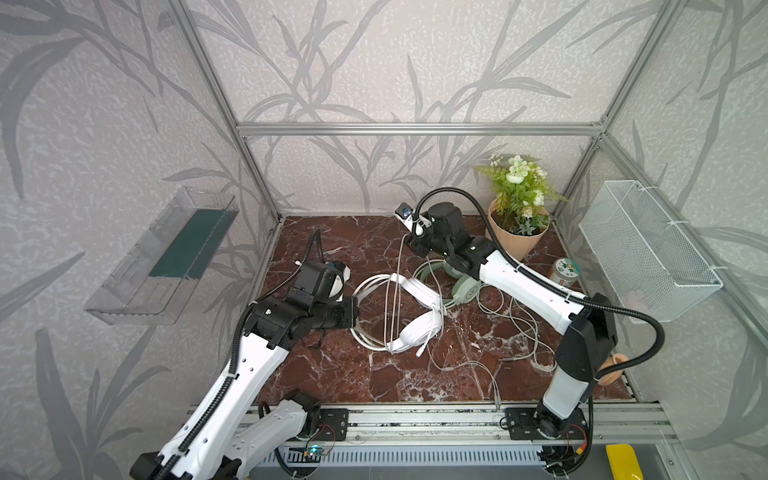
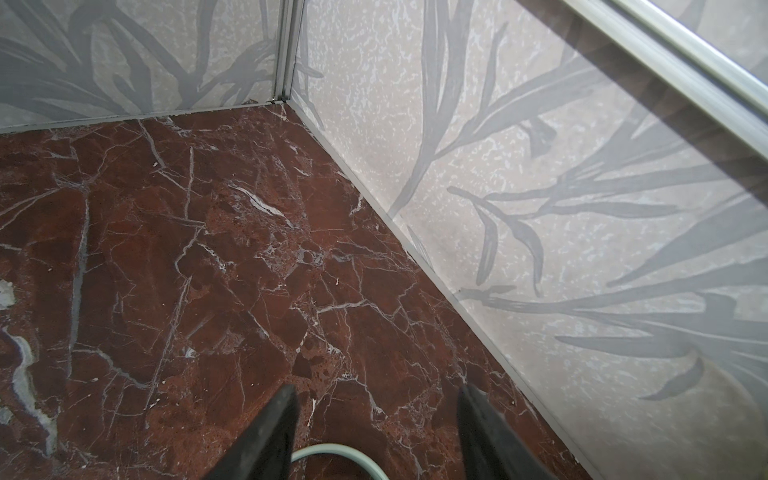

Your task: Wrap the headphones

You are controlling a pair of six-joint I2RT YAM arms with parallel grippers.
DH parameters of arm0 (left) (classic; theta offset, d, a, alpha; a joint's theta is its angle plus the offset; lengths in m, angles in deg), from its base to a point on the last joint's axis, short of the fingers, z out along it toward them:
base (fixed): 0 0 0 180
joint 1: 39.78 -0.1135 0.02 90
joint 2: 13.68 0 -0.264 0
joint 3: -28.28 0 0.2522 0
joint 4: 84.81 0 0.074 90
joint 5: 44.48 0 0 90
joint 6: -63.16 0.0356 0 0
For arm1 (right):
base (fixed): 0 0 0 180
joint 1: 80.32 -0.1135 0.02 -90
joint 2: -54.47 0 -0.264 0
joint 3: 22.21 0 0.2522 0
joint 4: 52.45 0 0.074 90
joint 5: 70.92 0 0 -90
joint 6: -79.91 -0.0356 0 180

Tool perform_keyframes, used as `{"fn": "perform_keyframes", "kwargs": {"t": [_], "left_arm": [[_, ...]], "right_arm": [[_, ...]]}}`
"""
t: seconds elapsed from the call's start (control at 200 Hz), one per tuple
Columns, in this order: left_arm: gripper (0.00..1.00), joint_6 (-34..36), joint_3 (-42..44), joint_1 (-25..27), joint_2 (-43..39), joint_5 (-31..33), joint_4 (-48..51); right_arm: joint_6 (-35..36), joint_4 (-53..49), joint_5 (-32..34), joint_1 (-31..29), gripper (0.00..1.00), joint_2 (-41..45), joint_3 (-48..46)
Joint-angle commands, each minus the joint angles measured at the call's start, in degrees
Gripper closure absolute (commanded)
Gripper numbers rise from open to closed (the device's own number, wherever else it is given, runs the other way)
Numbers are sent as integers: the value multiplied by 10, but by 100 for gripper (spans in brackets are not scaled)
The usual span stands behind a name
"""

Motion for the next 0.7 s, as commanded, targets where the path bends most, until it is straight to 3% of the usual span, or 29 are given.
{"fn": "perform_keyframes", "kwargs": {"t": [0.0, 0.28, 0.465, 0.605, 0.695], "left_arm": [[100, 9, -11, 6, -20, -78, -36], [100, -18, -33, 6, -56, -129, -66], [100, -33, -62, 6, -84, -89, -70], [100, -29, -66, 6, -84, -91, -72], [100, -33, -61, 6, -72, -97, -73]], "right_arm": [[-25, -14, -34, 9, 37, -21, 44], [-75, -48, -41, 19, 35, -96, 108], [-94, -40, -53, 28, 35, -110, 93], [-123, 9, -109, 30, 34, -57, 59], [-136, 31, -191, 31, 35, -18, 53]]}}
